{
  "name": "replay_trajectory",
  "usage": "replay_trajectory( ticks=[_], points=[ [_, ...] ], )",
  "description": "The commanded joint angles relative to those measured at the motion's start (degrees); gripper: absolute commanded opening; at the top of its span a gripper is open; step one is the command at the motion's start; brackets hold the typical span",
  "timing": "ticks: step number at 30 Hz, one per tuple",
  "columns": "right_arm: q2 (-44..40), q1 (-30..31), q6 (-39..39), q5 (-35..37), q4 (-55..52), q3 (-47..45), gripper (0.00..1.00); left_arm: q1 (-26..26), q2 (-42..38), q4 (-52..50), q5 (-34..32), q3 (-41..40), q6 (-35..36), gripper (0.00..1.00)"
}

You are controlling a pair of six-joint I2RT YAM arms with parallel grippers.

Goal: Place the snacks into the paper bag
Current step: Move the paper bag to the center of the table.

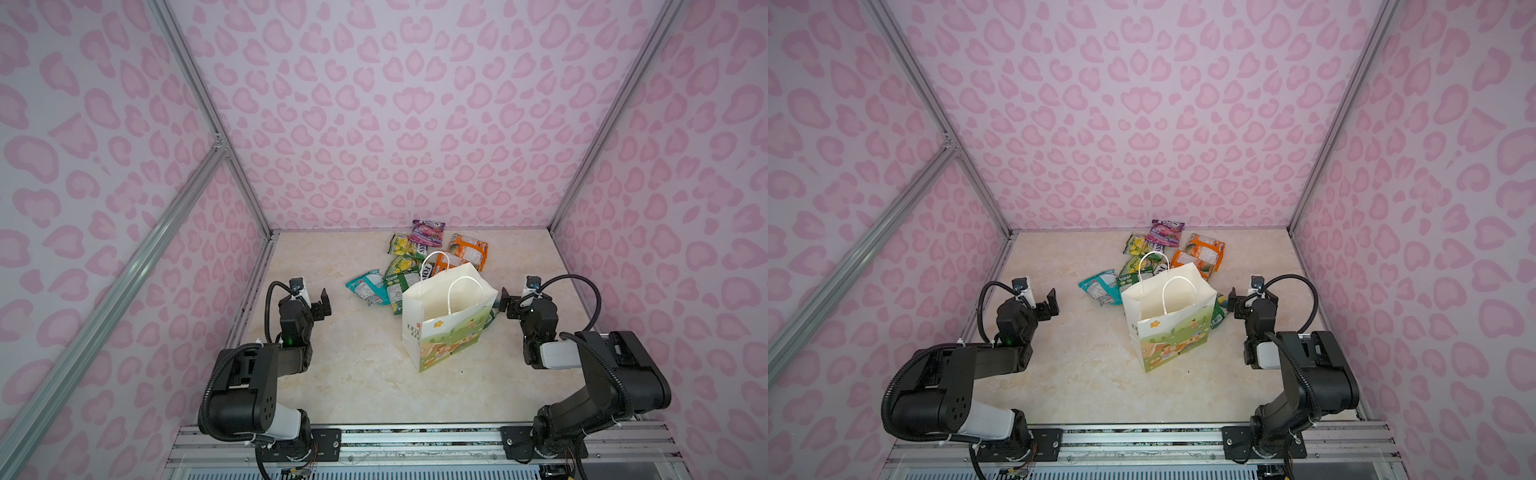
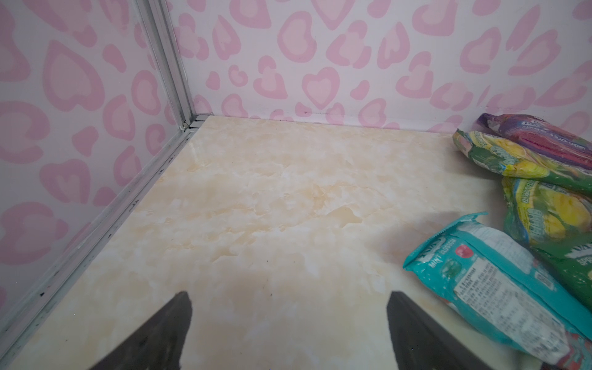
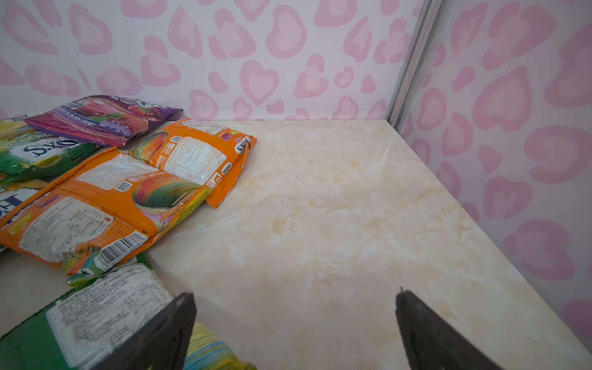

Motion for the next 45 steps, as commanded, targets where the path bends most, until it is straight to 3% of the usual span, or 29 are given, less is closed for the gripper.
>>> replay_trajectory(
  ticks=[1,7,9,12,15,17,19,21,25,29,32,38,45],
  points=[
    [0.0,-0.1,0.6,-1.1,0.6,-0.3,0.99,0.2,0.0,0.9,0.7,0.2,0.1,0.98],
    [-0.1,-0.2,0.6,-1.2,0.8,-0.4,0.99,0.2,-0.3,1.3,0.7,-0.1,0.2,0.98],
    [-4.5,0.3,1.2,2.4,-1.6,-0.9,0.99,-0.2,-4.1,-1.7,-6.5,0.2,-1.9,0.98],
    [-17.7,3.2,4.1,15.0,-18.3,3.6,0.99,-4.1,-14.4,-13.4,-15.5,2.6,-1.9,0.98],
    [-26.8,3.2,18.5,21.7,-32.6,9.3,0.99,-9.0,-23.9,-28.4,-22.9,8.1,-10.2,0.98],
    [-31.0,1.4,36.3,26.9,-43.9,12.0,0.99,-9.2,-30.1,-40.0,-25.0,11.7,-23.0,0.98],
    [-35.8,-2.3,49.8,23.4,-53.5,13.6,0.99,-8.6,-34.6,-50.6,-26.2,14.1,-35.1,0.98],
    [-41.4,-6.5,53.7,13.9,-55.2,13.2,0.99,-7.3,-38.8,-55.4,-18.7,15.2,-39.0,0.98],
    [-48.0,-6.1,58.5,11.4,-74.3,21.2,0.99,-6.6,-44.4,-62.2,-7.4,16.7,-42.6,0.98],
    [-49.4,-0.5,60.7,10.1,-88.0,28.0,0.95,-6.6,-45.7,-66.0,2.1,18.3,-42.0,0.98],
    [-49.5,6.1,62.1,11.8,-93.7,31.6,0.97,-6.7,-44.7,-67.3,8.2,18.8,-40.4,0.98],
    [-43.0,15.5,69.8,15.5,-108.2,44.3,0.99,-8.1,-42.0,-64.4,9.1,15.1,-39.9,0.98],
    [-26.7,26.6,80.6,20.2,-124.5,64.2,0.99,-10.4,-36.3,-61.9,7.2,15.9,-39.2,0.99]
  ],
)
